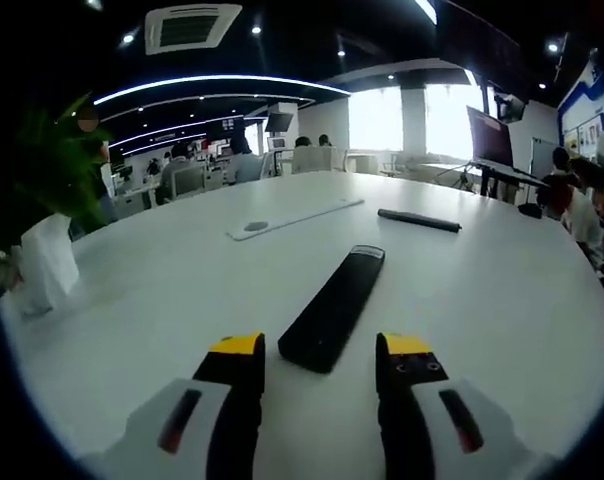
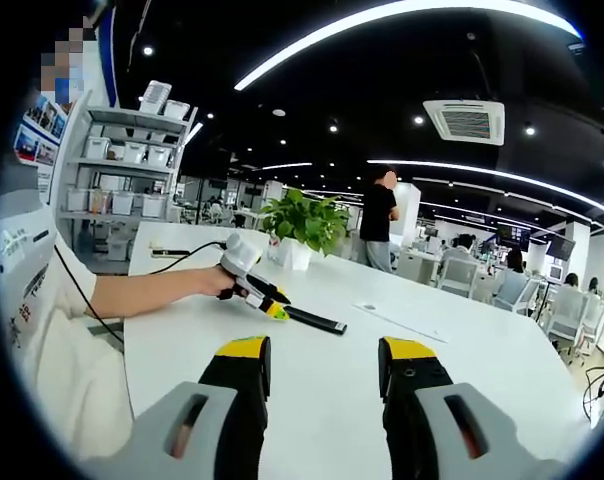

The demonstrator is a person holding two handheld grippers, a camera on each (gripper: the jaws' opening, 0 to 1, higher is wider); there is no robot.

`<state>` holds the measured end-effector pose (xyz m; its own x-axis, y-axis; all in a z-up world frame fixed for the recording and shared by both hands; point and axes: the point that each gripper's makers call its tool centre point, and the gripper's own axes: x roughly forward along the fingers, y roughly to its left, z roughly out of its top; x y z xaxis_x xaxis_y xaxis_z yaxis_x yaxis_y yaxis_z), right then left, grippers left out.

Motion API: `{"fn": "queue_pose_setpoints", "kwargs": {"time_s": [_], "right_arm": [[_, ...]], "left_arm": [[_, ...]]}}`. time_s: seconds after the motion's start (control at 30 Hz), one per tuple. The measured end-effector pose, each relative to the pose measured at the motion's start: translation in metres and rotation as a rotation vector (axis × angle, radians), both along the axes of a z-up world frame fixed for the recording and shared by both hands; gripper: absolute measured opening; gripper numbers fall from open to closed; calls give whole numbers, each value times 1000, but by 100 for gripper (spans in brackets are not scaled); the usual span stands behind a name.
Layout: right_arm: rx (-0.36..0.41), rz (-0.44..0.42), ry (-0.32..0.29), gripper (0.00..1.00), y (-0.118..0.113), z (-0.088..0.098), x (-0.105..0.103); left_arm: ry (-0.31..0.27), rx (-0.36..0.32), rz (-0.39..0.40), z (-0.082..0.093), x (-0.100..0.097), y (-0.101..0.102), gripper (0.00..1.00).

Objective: Pflip the remote and laser pointer to the front side, press the buttons, and align them neatly on the table

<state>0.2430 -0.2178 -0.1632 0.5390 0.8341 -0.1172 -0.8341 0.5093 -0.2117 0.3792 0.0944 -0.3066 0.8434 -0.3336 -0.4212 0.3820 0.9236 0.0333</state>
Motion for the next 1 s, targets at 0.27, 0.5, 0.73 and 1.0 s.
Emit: {"fn": "queue_pose_setpoints", "kwargs": {"time_s": [0.27, 0.5, 0.73, 1.0], "right_arm": [[-4, 15, -5, 48, 2, 0, -2], [0, 49, -61, 52, 10, 9, -13], [-19, 20, -31, 52, 10, 0, -4], [-25, 24, -50, 52, 10, 3, -7]], "left_arm": [[13, 26, 27, -7, 2, 2, 46], [3, -27, 28, -8, 8, 2, 47], [-8, -20, -17, -5, 8, -8, 41], [3, -41, -24, -5, 4, -9, 38]]}}
